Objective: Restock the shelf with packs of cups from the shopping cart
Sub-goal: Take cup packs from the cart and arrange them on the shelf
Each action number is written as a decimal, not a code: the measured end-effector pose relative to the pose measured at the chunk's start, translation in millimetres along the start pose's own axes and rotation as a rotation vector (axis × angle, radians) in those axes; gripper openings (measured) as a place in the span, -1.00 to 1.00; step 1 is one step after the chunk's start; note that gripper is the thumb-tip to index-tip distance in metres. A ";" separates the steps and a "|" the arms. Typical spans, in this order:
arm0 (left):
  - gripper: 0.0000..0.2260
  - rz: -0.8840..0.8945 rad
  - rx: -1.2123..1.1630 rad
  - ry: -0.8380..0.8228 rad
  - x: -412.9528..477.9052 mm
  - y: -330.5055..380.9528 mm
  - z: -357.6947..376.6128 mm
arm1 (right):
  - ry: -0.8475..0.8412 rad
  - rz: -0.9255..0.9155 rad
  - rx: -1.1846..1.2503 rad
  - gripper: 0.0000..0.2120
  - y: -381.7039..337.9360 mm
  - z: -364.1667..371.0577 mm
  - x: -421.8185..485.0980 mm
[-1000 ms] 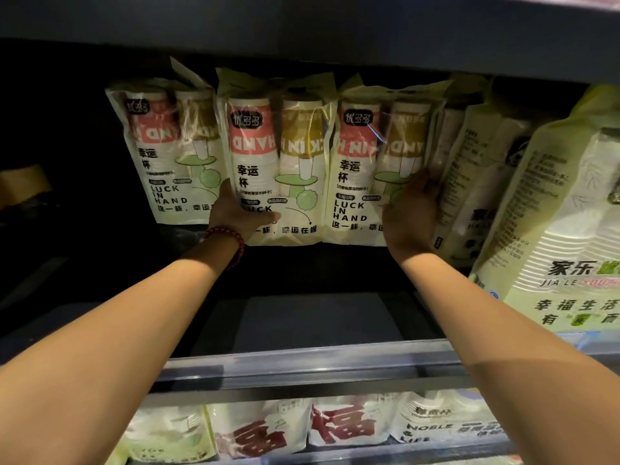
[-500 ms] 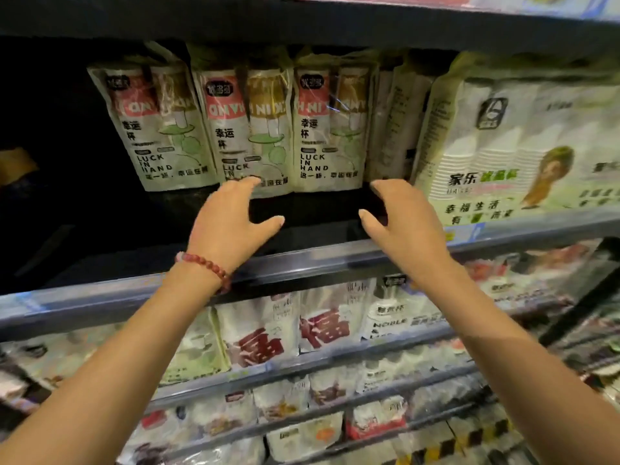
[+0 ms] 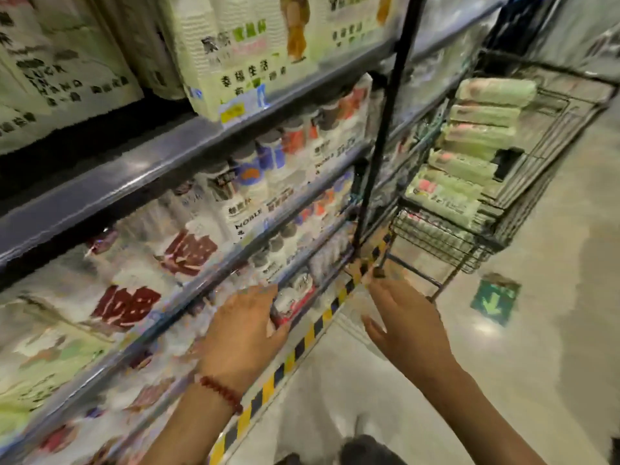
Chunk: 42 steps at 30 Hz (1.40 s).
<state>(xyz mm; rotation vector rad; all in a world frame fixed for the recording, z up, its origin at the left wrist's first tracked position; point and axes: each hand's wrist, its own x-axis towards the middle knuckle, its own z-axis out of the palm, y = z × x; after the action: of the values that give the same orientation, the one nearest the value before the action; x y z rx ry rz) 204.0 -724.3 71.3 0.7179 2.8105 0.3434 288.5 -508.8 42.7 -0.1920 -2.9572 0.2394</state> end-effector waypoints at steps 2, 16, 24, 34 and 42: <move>-0.48 0.066 0.011 -0.069 10.2 33.5 20.3 | -0.028 0.104 -0.008 -0.57 31.3 0.9 -29.4; -0.48 0.358 0.030 -0.157 122.6 347.3 121.0 | 0.005 0.534 -0.101 -0.49 319.5 -28.5 -130.4; -0.52 0.324 0.035 -0.128 215.2 458.7 146.9 | -0.019 0.544 -0.102 -0.55 457.7 -41.7 -78.3; -0.56 0.150 0.001 -0.116 357.7 513.9 181.8 | -0.078 0.230 -0.047 -0.59 579.5 -24.5 72.6; -0.61 -0.110 0.029 -0.159 444.8 517.8 183.5 | -0.234 -0.045 -0.032 -0.56 652.9 -9.3 205.0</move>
<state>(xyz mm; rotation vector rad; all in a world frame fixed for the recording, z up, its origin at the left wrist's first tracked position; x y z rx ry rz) 100.8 -32.1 -27.4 0.5673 2.6953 0.2167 164.1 160.6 -27.1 -0.1082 -3.1952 0.2222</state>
